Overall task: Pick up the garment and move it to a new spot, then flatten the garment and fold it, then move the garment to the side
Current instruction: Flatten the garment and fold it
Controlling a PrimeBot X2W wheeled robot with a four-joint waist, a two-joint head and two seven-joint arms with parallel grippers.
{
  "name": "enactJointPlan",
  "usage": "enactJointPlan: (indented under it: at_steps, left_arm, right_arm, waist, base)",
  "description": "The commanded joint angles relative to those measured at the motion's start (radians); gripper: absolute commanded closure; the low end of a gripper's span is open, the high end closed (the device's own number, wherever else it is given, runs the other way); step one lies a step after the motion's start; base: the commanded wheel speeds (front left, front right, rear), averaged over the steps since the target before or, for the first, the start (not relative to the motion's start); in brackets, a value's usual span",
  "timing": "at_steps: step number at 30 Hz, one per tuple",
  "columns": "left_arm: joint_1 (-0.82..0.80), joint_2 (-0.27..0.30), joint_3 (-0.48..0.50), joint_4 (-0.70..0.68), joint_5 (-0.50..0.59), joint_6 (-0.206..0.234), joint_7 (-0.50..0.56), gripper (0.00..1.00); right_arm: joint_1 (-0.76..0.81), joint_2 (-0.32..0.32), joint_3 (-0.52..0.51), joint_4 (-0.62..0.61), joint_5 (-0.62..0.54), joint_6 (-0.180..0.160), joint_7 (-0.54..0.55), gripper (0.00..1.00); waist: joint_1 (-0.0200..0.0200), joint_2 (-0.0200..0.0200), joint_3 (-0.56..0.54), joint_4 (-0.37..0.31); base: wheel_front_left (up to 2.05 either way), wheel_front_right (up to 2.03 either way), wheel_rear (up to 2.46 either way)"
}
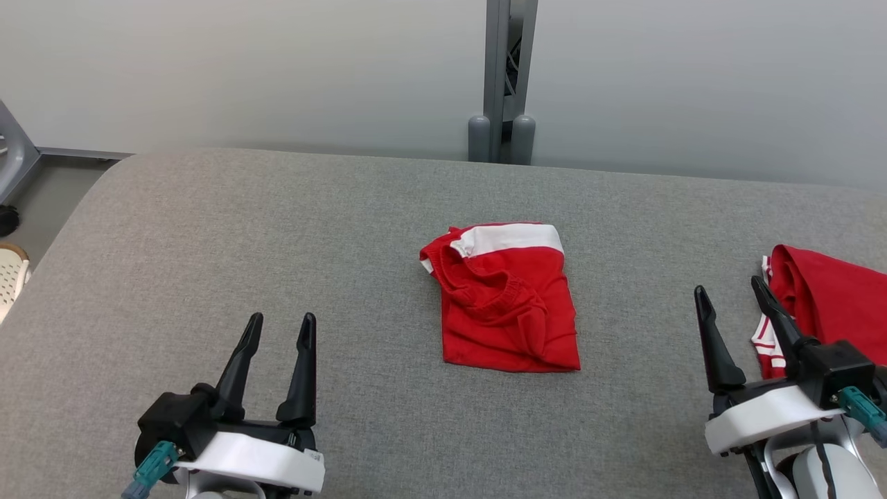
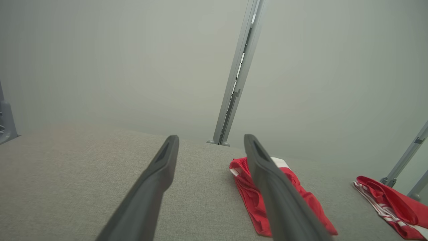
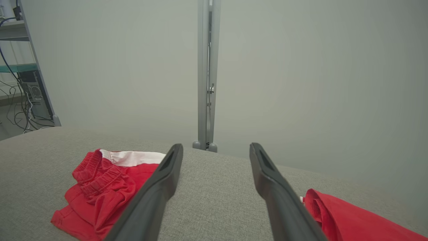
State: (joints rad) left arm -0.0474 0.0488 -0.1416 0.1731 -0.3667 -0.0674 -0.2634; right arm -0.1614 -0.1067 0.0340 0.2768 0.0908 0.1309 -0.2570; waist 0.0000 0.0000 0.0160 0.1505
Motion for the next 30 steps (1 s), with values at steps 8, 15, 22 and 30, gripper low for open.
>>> enactJointPlan:
  at_steps: [8, 15, 22, 30]
  left_arm:
    - [-0.016, 0.004, -0.024, 0.004, 0.01, -0.007, -0.002, 0.0]
    - [-0.05, 0.005, -0.063, 0.028, 0.007, -0.019, -0.002, 0.0]
    - [-0.084, 0.004, -0.091, 0.05, 0.004, -0.022, -0.002, 0.0]
    - [-0.107, 0.004, -0.124, 0.048, 0.005, -0.021, -0.002, 0.0]
  right_arm:
    - [-0.037, -0.013, 0.0, -0.003, 0.022, 0.0, 0.003, 0.13]
    - [-0.148, -0.058, 0.057, 0.05, 0.107, 0.0, 0.071, 1.0]
    - [-0.248, -0.09, 0.18, 0.156, 0.191, 0.0, 0.125, 1.0]
    - [-0.334, -0.101, 0.287, 0.307, 0.248, 0.0, 0.111, 1.0]
  waist:
    - [0.0, 0.0, 0.039, 0.023]
    - [0.0, 0.0, 0.119, 0.073]
    - [0.0, 0.0, 0.174, 0.136]
    - [0.0, 0.0, 0.22, 0.202]
  base:
    - [0.0, 0.0, 0.0]
    - [0.0, 0.0, 0.0]
    - [0.0, 0.0, 0.0]
    - [0.0, 0.0, 0.0]
